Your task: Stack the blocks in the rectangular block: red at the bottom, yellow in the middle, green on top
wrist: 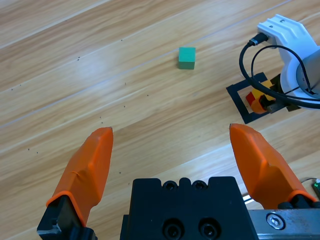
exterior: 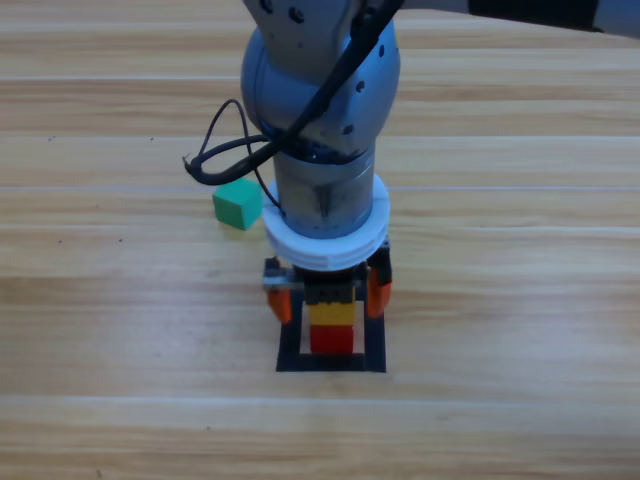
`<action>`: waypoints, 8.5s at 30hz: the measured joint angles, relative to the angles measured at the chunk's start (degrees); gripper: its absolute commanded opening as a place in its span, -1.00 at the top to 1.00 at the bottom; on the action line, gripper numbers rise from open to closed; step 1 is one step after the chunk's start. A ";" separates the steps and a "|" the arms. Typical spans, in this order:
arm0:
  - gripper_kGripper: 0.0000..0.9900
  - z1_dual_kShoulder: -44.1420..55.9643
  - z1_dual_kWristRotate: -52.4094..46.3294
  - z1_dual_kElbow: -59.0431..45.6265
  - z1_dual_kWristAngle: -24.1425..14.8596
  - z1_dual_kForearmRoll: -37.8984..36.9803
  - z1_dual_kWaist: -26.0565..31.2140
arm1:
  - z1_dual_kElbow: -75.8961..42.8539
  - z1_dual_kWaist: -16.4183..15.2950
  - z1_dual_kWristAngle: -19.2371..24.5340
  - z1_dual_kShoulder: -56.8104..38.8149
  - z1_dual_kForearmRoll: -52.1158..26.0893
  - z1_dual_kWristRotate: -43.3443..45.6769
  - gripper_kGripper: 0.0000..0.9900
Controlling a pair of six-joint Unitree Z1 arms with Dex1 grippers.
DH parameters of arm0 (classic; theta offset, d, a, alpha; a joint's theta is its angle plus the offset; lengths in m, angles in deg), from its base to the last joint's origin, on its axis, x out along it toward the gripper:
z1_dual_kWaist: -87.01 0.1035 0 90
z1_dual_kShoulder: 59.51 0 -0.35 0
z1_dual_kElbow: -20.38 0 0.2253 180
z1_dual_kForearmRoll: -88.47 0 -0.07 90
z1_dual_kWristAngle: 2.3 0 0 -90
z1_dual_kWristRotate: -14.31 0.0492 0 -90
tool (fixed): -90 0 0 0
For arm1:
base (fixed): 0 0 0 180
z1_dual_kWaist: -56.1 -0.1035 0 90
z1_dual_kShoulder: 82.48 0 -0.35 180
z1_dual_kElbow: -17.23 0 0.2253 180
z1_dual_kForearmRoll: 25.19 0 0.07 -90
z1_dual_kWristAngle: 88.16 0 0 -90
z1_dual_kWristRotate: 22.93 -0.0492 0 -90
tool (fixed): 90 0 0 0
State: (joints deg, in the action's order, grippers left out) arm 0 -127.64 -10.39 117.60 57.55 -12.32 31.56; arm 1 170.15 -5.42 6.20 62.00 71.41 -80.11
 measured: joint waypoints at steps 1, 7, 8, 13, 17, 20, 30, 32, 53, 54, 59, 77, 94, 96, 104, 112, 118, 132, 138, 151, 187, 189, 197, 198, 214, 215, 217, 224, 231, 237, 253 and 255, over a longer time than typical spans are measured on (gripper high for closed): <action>-1.00 0.00 0.00 0.00 0.00 0.00 0.00 | 0.00 0.00 -0.40 0.00 0.00 0.00 -0.99; -1.00 0.00 -0.14 0.03 0.00 -0.01 0.00 | 1.56 0.00 -0.73 -0.14 0.00 2.01 -1.00; -1.00 0.00 -0.35 0.03 0.00 -0.07 0.00 | 1.93 0.00 -0.73 -0.29 0.00 2.95 -1.00; -0.98 -0.24 -1.84 0.56 -0.37 -3.96 0.26 | 2.66 -0.03 0.08 -3.63 0.00 9.10 -1.00; -0.98 -3.92 -3.93 5.38 -0.38 -4.76 1.77 | -0.80 -0.05 0.25 -12.18 0.00 17.37 -1.00; -0.98 -8.07 -6.27 8.22 -0.08 -5.19 3.01 | -7.14 -0.03 0.27 -19.97 -0.04 23.32 -1.00; -0.98 -26.96 -3.15 15.81 6.47 -6.12 9.35 | -56.61 4.41 -16.49 -44.54 -29.28 54.00 -1.00; -0.98 -33.23 -2.44 17.29 7.03 -6.13 10.61 | -59.08 5.25 -17.26 -47.28 -32.15 55.29 -1.00; -0.97 -56.29 7.05 23.88 19.40 -6.13 24.19 | -67.55 6.25 -14.56 -50.48 -41.11 60.16 -1.00; -0.97 -56.95 8.21 23.88 20.06 -6.13 24.59 | -67.55 6.26 -14.56 -50.49 -41.17 60.16 -1.00; -0.96 -59.30 11.28 23.89 21.60 -6.13 25.26 | -67.55 6.28 -14.56 -50.49 -41.18 60.16 -1.00; -0.94 -61.21 11.57 20.47 22.84 -14.07 25.25 | -67.55 6.28 -14.57 -50.49 -41.20 60.16 -1.00; -0.94 -61.37 12.57 16.27 23.32 -19.87 25.26 | -67.56 6.28 -14.58 -50.49 -41.24 60.16 -1.00; -0.92 -61.54 12.89 16.27 23.32 -19.93 25.25 | -67.56 6.28 -14.58 -50.49 -41.24 60.16 -1.00; -0.65 -62.06 13.15 15.46 23.32 -21.83 25.25 | -67.56 6.28 -14.59 -50.49 -41.24 60.16 -1.00; 0.21 -62.39 13.96 14.89 23.36 -22.55 25.25 | -67.57 6.28 -14.59 -50.49 -41.24 60.16 -1.00; 0.71 -62.31 14.12 14.64 23.10 -22.64 25.25 | -67.58 6.28 -14.59 -50.50 -41.25 60.16 -1.00; 1.00 -43.41 -5.57 40.15 9.77 15.04 20.17 | -67.87 6.28 -14.59 -51.66 -41.29 60.16 -1.00; 1.00 -39.77 -7.82 37.98 12.03 16.19 12.43 | -68.13 6.28 -14.61 -55.32 -41.30 60.16 -1.00; 1.00 -49.79 -14.78 37.50 16.64 16.19 6.86 | -68.23 6.29 -14.77 -55.32 -41.30 60.16 -1.00; 1.00 -60.66 -32.76 42.94 18.67 16.18 0.61 | -68.24 6.28 -14.81 -55.32 -41.31 60.34 -1.00; 1.00 -60.70 -32.76 42.94 18.72 16.15 0.61 | -68.24 6.28 -14.93 -55.32 -41.33 60.34 -1.00; 1.00 -61.79 -32.76 42.95 19.16 16.06 0.60 | -68.24 6.29 -15.00 -55.32 -41.71 60.39 -1.00; 1.00 -61.93 -32.76 42.95 19.29 16.05 0.60 | -68.24 6.29 -15.00 -55.32 -41.71 60.39 -1.00; 1.00 -62.02 -33.97 42.94 19.98 15.98 -0.93 | -68.24 6.29 -15.00 -55.32 -41.72 60.39 -1.00; 1.00 -62.02 -34.15 42.94 19.99 15.98 -0.95 | -68.24 6.29 -15.00 -55.32 -41.72 60.39 -1.00; 1.00 -62.03 -34.85 42.94 20.09 15.98 -0.97 | -68.24 6.29 -15.00 -55.32 -41.72 60.39 -1.00; 1.00 -62.03 -35.06 42.94 20.11 15.94 -0.98 | -68.24 6.29 -15.01 -55.32 -41.72 60.40 -1.00; 1.00 -62.03 -35.20 42.83 20.11 15.90 -0.98 | -68.24 6.29 -15.08 -55.32 -41.72 60.40 -1.00; 1.00 -62.03 -35.27 41.16 20.13 15.52 -0.97 | -68.24 6.29 -15.26 -55.32 -41.72 60.46 -1.00; 1.00 -62.03 -35.86 40.44 20.75 13.87 -0.91 | -68.24 6.29 -15.28 -55.32 -41.72 60.82 -1.00; 1.00 -62.03 -36.24 40.28 20.75 13.86 -0.88 | -68.24 6.29 -15.43 -55.32 -41.72 60.95 -1.00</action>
State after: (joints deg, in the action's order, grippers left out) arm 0 -189.67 -46.64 157.89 78.31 1.55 30.68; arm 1 101.91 0.86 -9.23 6.68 29.69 -19.17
